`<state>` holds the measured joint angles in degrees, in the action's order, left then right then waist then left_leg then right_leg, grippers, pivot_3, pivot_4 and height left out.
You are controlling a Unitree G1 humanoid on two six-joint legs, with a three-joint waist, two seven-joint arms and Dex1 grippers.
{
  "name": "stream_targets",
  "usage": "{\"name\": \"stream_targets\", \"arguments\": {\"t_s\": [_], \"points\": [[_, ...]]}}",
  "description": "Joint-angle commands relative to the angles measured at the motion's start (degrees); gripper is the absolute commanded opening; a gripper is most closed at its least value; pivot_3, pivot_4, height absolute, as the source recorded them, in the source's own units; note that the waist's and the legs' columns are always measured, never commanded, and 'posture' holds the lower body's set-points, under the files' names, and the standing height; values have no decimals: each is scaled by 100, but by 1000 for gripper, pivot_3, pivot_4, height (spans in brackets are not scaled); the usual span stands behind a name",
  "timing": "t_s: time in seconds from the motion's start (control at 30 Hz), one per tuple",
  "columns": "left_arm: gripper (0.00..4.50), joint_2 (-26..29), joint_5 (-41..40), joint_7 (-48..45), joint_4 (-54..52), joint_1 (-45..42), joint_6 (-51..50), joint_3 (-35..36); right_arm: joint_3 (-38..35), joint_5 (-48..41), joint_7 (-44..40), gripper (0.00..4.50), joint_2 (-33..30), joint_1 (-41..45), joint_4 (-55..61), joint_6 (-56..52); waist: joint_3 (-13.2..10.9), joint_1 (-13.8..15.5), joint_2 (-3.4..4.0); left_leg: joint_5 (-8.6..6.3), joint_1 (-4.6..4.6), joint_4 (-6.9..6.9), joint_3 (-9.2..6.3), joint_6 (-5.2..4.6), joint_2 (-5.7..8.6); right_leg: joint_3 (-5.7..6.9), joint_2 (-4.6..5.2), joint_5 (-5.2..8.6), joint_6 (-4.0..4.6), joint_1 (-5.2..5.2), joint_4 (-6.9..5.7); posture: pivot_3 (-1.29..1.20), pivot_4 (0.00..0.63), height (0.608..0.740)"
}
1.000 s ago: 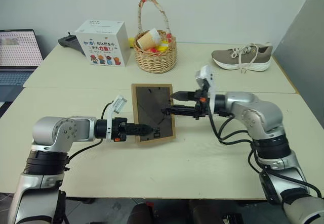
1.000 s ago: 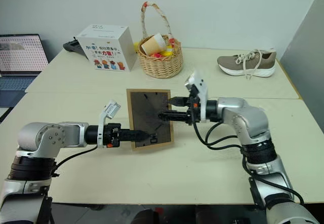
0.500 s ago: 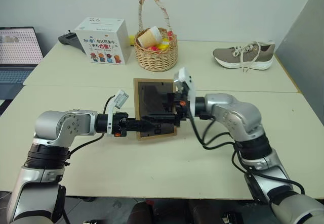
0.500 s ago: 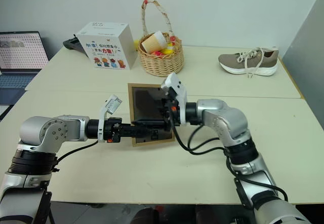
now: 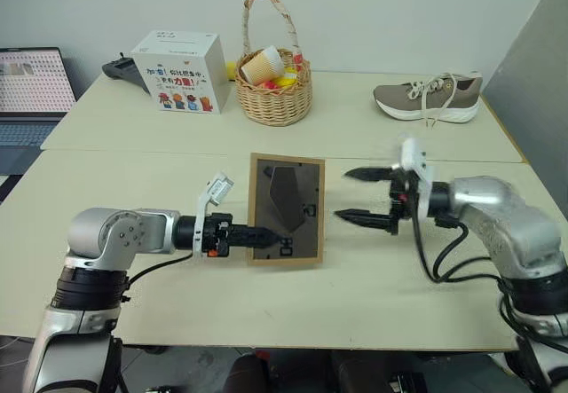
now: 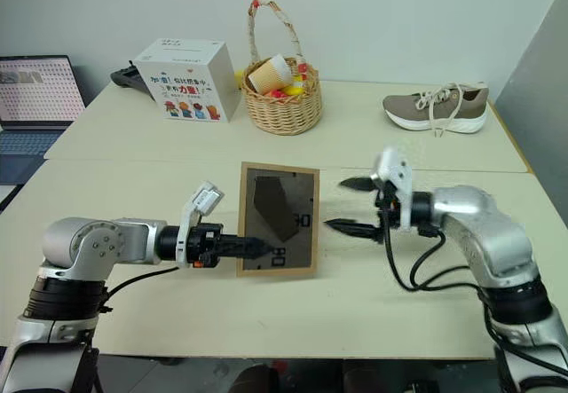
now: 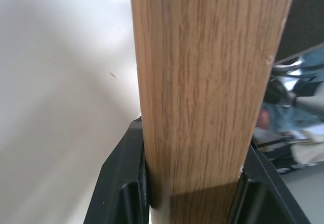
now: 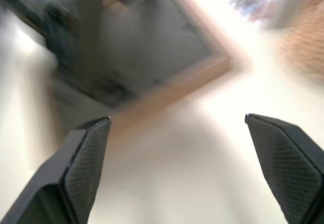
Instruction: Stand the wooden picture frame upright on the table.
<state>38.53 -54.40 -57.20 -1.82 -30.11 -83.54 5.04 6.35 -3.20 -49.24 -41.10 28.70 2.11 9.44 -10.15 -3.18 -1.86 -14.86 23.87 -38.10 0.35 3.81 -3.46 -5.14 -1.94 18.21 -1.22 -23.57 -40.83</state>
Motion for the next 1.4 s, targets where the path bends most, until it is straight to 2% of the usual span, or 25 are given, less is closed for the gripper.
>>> {"name": "stream_targets", "arguments": {"t_s": [0.03, 0.1, 0.17, 0.37, 0.5, 0.53, 0.57, 0.73, 0.87, 0.9, 1.03, 1.1, 1.2, 1.33, 1.4], "points": [[1298, -298, -634, 325, -94, -188, -677, 661, -16, 1739, 1335, 4488, -2, 468, -1157, 3845, 0, -27, 0, 0, -7, -1, 1, 1, -2, -2, 0, 0, 0, 3, -4, 0, 150, 740], [1298, -447, -1099, 592, 43, -290, -874, 770, 115, 2890, 2230, 4488, 52, 730, -1713, 4934, 0, -38, 0, 1, -13, -1, -4, 2, -4, -8, -1, 0, 1, 2, -14, 0, 150, 740], [1298, -571, -1512, 943, 118, -327, -896, 821, 149, 3611, 2901, 4488, 211, 960, -2108, 5523, 0, -33, 0, 11, -13, -2, -13, 20, -9, -15, 0, -1, 2, 3, -16, 0, 150, 740], [1298, -742, -2515, 1914, 74, -165, -896, 845, 284, 4896, 4230, 4488, 596, 1477, -2467, 6121, 1, -7, 0, 21, -14, -4, -21, 38, -12, -19, 15, -2, 5, 4, -19, 0, 150, 740], [1298, -729, -3042, 2426, 15, -2, -896, 850, 471, 5043, 4615, 4488, 592, 1712, -2734, 6227, 1, -2, -1, 23, -18, -8, -25, 41, -12, -18, 22, -2, 5, 9, -25, 0, 150, 740], [1298, -721, -3154, 2539, 26, 16, -888, 851, 506, 5024, 4673, 4126, 575, 1753, -2795, 6251, 1, -2, -1, 23, -20, -8, -26, 41, -12, -16, 23, -2, 5, 13, -24, 0, 150, 740], [1298, -692, -3264, 2640, 36, 43, -866, 849, 477, 5081, 4811, 4021, 535, 1783, -2799, 6269, 1, -2, -1, 23, -22, -9, -26, 41, -11, -16, 23, -3, 5, 17, -24, 0, 150, 740], [1298, -558, -3690, 3027, 76, 161, -692, 753, 499, 5212, 5175, 2874, 395, 1837, -2751, 6448, 1, 3, -1, 23, -23, -10, -26, 40, -7, -15, 30, -2, 5, 19, -23, 0, 150, 740], [1298, -494, -3979, 3274, 89, 199, -524, 611, 577, 5338, 5336, 1783, 384, 1890, -2741, 6436, 1, 2, -1, 23, -32, -10, -25, 40, -6, -16, 30, -2, 5, 25, -24, 0, 150, 740], [1298, -477, -4023, 3308, 80, 212, -496, 580, 590, 5363, 5370, 1645, 383, 1917, -2755, 6435, 1, 2, -1, 23, -35, -9, -24, 40, -5, -18, 30, -2, 5, 27, -24, 0, 150, 740], [1298, -399, -4165, 3369, 31, 267, -344, 497, 623, 5426, 5469, 1564, 375, 1982, -2797, 6438, 1, 0, -1, 23, -37, -8, -24, 40, -5, -18, 28, -2, 5, 28, -25, 0, 150, 740], [1987, -465, -4171, 3533, 140, 244, -62, 602, 656, 5354, 5454, 1561, 357, 2021, -2932, 6421, 1, 0, -1, 23, -39, -8, -23, 40, -4, -19, 28, -2, 5, 29, -25, 0, 150, 740], [2555, -396, -4112, 3764, 365, 150, 306, 810, 763, 4982, 5265, 1327, 309, 2027, -3206, 6389, 2, 0, -2, 23, -43, -9, -23, 40, -4, -17, 28, -3, 5, 35, -24, 0, 150, 740], [3314, -90, -3834, 3827, 702, 7, 575, 1047, 909, 4475, 5005, 1316, 430, 1939, -3665, 6156, 3, -7, -4, 23, -44, -9, -22, 40, -5, -19, 28, -3, 6, 36, -24, 0, 150, 740], [3689, 125, -3628, 3759, 508, 53, 657, 1138, 1064, 3918, 4637, 1315, 599, 1939, -3974, 6015, 3, -18, -4, 23, -45, -8, -21, 40, -5, -19, 27, -3, 6, 35, -24, 0, 150, 740]]}}
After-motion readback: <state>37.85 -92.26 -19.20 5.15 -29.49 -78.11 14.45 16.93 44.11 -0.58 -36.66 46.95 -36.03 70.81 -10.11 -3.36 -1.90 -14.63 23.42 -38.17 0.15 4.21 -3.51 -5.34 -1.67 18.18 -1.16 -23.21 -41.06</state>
